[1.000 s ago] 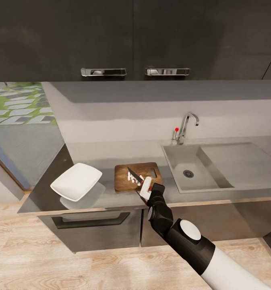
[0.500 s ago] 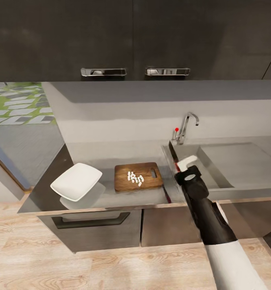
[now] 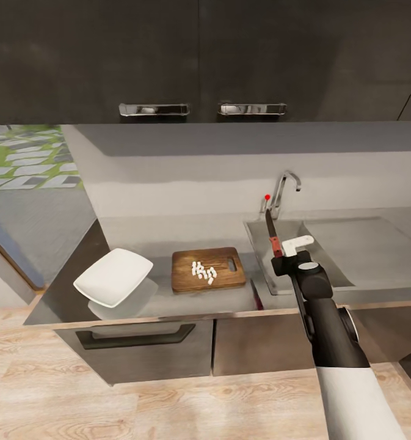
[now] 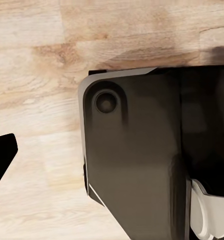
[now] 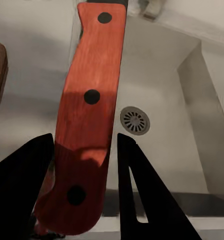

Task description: In the kitchen, take the Vidalia onion out of the sink, dice it on the chopping board with the paring knife, put the diced onion into the bowl on the countertop, then place both the paring knife and the chopping board into the sink.

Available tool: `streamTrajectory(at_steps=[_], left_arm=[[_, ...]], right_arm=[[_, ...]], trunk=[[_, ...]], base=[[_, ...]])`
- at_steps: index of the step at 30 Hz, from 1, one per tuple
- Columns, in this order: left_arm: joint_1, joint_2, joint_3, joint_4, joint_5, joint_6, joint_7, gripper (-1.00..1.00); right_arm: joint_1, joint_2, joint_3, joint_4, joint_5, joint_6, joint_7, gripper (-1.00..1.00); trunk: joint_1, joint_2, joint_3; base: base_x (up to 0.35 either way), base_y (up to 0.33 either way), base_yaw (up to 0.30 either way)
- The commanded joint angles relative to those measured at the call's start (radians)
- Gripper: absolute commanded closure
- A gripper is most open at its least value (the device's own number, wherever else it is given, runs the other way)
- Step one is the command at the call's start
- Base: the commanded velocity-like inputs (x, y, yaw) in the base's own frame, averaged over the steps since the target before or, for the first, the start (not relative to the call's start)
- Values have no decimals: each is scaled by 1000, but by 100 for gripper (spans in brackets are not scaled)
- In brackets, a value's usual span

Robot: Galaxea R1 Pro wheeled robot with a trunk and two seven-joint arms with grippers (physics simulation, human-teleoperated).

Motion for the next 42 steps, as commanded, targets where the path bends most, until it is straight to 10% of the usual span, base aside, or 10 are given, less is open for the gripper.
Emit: streamTrajectory(at_steps=[1,17,24,42], left_arm=[[0,1,-5,-1,8,-1,0,-100],[0,1,-5,-20,8,-1,1,-100],[0,2,-5,-21,8,-1,1,-100],[0,2,-5,-22,8,-1,0,-100]], right_arm=[[-1,1,-1,-1,10,5,9,100],[-1,1,-14,177,-24,2,19,100],[-1,-2,-148,335,-112,-89,13,100],[-1,2,-151,370,-119,-93,11,100]], trunk=[[1,-2,-2],[1,-2,-2],[1,-2,-2],[1,-2,-2]], base=[[208,-167,0],[125,-221,0],[0,-156,0],[210,-2,0]])
